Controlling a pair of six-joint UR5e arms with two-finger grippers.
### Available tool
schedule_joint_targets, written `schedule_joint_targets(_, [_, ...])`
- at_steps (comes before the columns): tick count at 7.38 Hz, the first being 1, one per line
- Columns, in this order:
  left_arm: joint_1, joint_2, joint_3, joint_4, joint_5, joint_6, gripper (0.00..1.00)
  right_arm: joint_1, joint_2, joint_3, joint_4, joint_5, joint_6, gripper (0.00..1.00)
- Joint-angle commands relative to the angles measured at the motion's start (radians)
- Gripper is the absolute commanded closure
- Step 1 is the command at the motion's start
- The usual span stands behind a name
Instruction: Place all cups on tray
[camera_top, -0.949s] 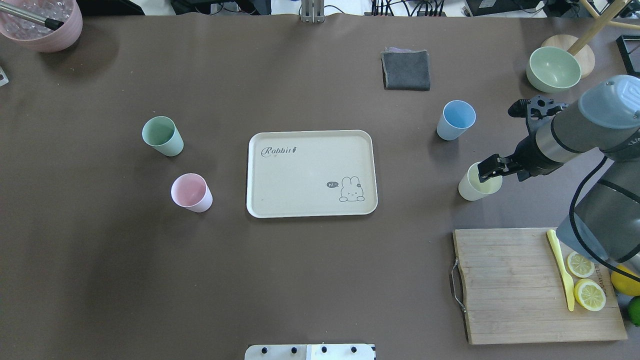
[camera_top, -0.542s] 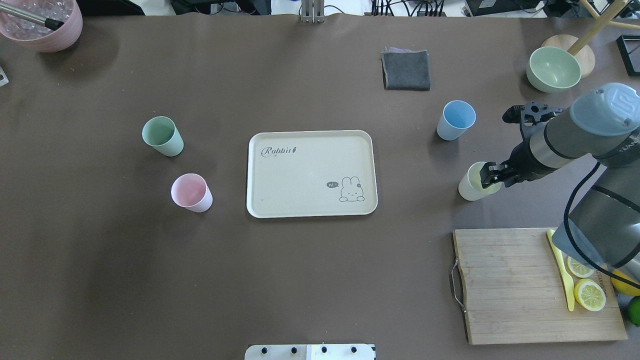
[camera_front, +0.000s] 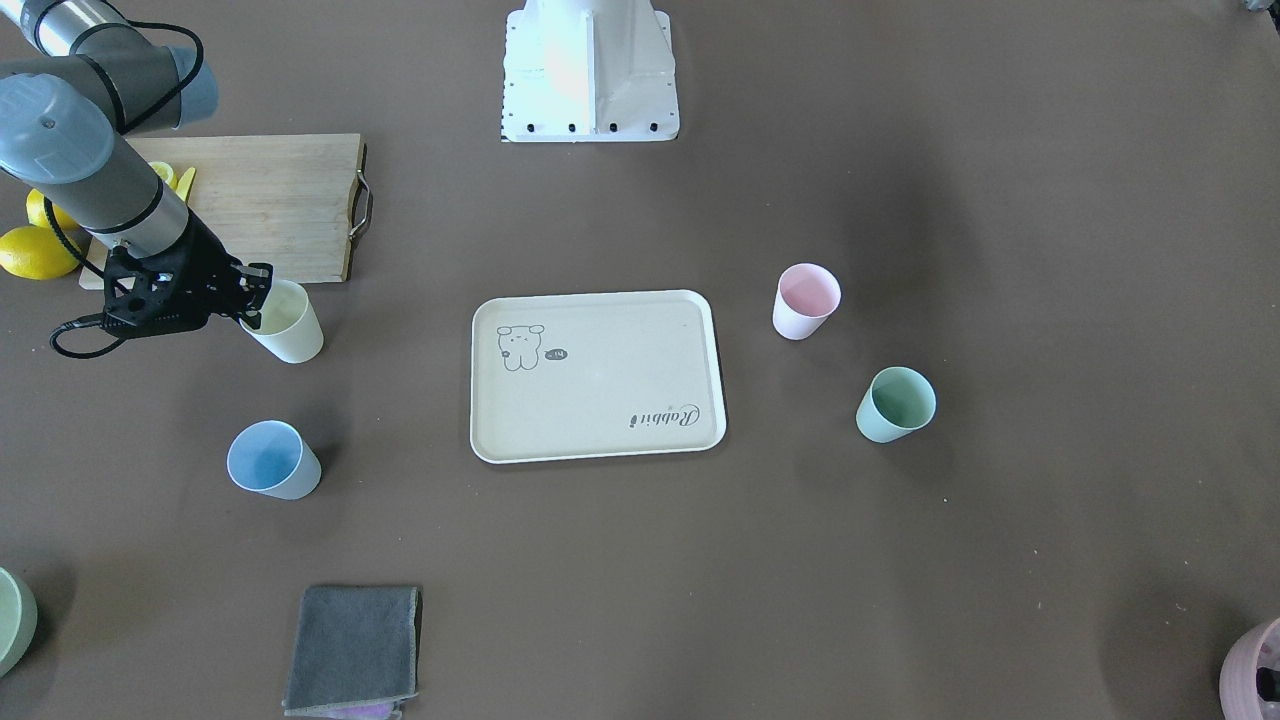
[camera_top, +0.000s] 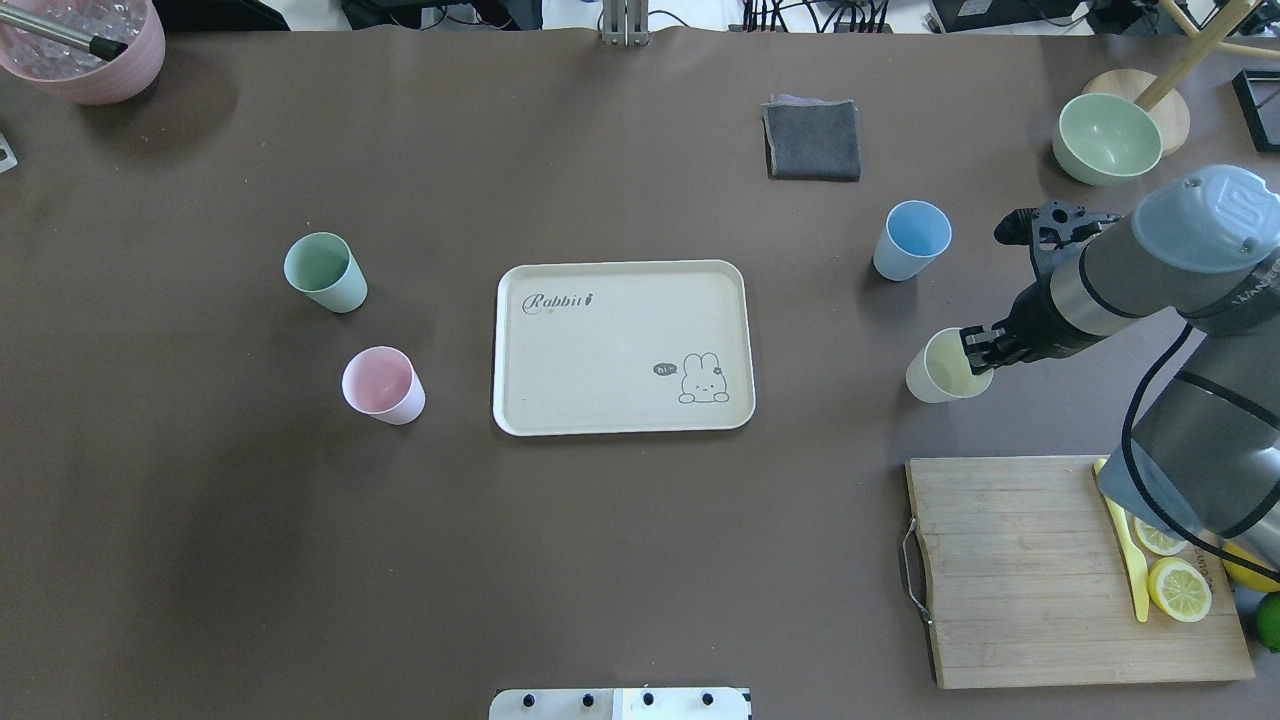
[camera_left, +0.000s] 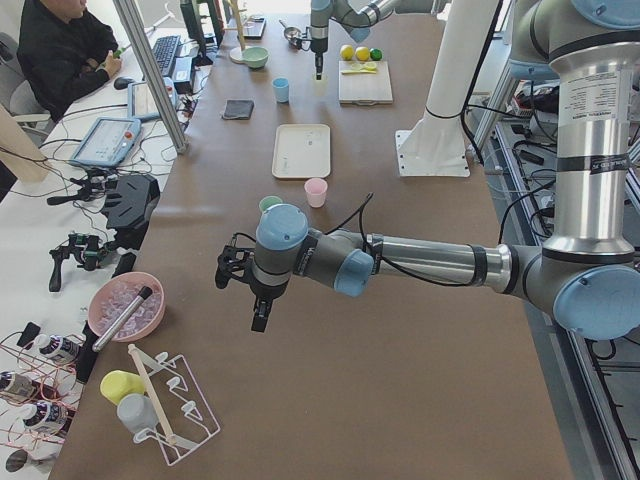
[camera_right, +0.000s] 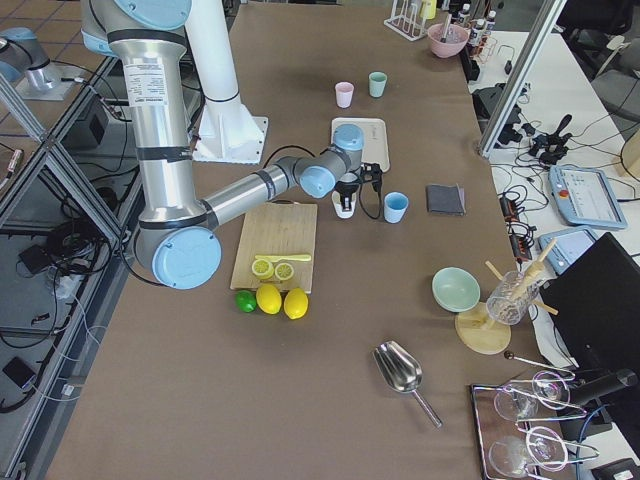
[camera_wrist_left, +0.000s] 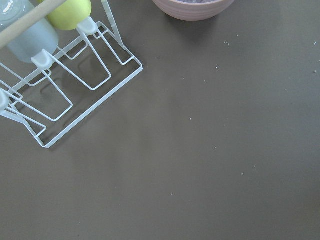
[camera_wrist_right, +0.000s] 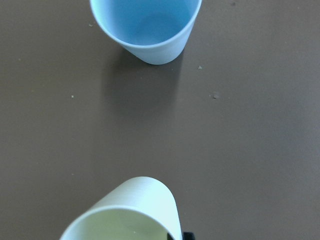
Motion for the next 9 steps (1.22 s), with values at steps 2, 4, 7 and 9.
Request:
schedule_joint_targets(2, [0.000,-0.017,0.007,0.007,0.000,0.000,0.02,-0.018,0.153,0.019,-0.069,0.008,0.069,1.00])
schedule_joint_targets(4, [0.000,-0.029,0.003,0.001,-0.001,-0.053,0.02,-0.110,0.341,-0.034,-0.186,-0.061,0.181,1.00])
schedule_joint_targets(7, [0.011,-0.040,0.001,0.002,-0.002,-0.067,0.02,-0.200,0.462,-0.157,-0.195,-0.129,0.238,1.00])
schedule_joint_targets(9, [0.058,-0.070,-0.003,-0.004,-0.033,-0.171,0.02,-0.231,0.476,-0.185,-0.189,-0.135,0.249,1.00])
